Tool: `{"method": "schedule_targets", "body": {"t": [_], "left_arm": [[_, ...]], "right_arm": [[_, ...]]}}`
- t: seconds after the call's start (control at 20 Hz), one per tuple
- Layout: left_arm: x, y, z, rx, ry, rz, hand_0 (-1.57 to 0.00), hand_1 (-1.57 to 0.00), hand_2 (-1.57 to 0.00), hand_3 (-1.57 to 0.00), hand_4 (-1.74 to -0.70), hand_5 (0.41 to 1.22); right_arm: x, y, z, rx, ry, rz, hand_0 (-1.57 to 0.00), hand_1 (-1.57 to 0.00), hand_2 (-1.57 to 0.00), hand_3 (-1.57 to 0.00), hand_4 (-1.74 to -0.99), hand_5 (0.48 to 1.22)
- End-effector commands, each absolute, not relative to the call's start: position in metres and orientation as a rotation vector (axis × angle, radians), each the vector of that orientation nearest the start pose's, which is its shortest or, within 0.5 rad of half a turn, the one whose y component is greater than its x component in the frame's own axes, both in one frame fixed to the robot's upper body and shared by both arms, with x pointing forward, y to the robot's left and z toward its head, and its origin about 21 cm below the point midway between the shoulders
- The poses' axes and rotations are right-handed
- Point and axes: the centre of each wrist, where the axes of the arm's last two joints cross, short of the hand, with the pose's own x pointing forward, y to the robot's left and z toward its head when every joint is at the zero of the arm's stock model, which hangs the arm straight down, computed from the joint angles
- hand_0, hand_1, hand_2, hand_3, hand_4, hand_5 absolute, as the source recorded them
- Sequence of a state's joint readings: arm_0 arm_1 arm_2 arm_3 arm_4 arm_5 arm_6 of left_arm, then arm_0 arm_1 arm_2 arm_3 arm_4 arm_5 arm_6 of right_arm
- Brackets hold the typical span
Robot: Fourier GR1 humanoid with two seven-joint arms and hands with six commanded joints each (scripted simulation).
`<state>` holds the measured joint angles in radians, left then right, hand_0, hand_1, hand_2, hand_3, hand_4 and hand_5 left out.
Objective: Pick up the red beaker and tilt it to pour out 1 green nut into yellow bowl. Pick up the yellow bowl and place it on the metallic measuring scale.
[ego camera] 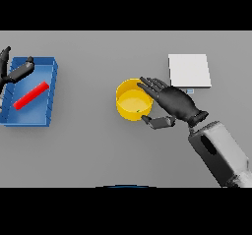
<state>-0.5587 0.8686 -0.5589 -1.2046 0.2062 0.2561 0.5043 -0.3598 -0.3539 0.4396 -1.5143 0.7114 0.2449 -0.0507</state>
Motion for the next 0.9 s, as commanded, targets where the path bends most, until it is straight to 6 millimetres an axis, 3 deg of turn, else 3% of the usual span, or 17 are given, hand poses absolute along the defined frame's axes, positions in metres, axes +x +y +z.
{"method": "schedule_targets", "body": {"t": [0.0,0.3,0.55,0.85], "left_arm": [[0.350,0.325,0.112,0.722,-1.074,-0.524,0.00,0.00,0.00,0.00,-0.80,0.723],[0.351,0.325,0.108,0.726,-1.070,-0.522,0.00,0.00,0.00,0.00,-0.80,0.716],[0.351,0.326,0.109,0.727,-1.079,-0.536,0.00,0.00,0.00,0.00,-0.80,0.729],[0.350,0.328,0.113,0.732,-1.074,-0.536,0.00,0.00,0.00,0.00,-0.80,0.735]], "right_arm": [[0.305,-0.174,0.068,-0.392,-1.590,1.511,0.00,0.00,0.00,0.00,-1.273,0.656],[0.324,-0.160,0.070,-0.318,-1.501,1.735,0.00,0.00,0.00,0.00,-1.261,0.685],[0.338,-0.148,0.062,-0.261,-1.425,1.822,0.00,0.00,0.00,0.00,-1.243,0.682],[0.344,-0.138,0.050,-0.252,-1.316,1.907,0.00,0.00,0.00,0.00,-1.295,0.671]]}}
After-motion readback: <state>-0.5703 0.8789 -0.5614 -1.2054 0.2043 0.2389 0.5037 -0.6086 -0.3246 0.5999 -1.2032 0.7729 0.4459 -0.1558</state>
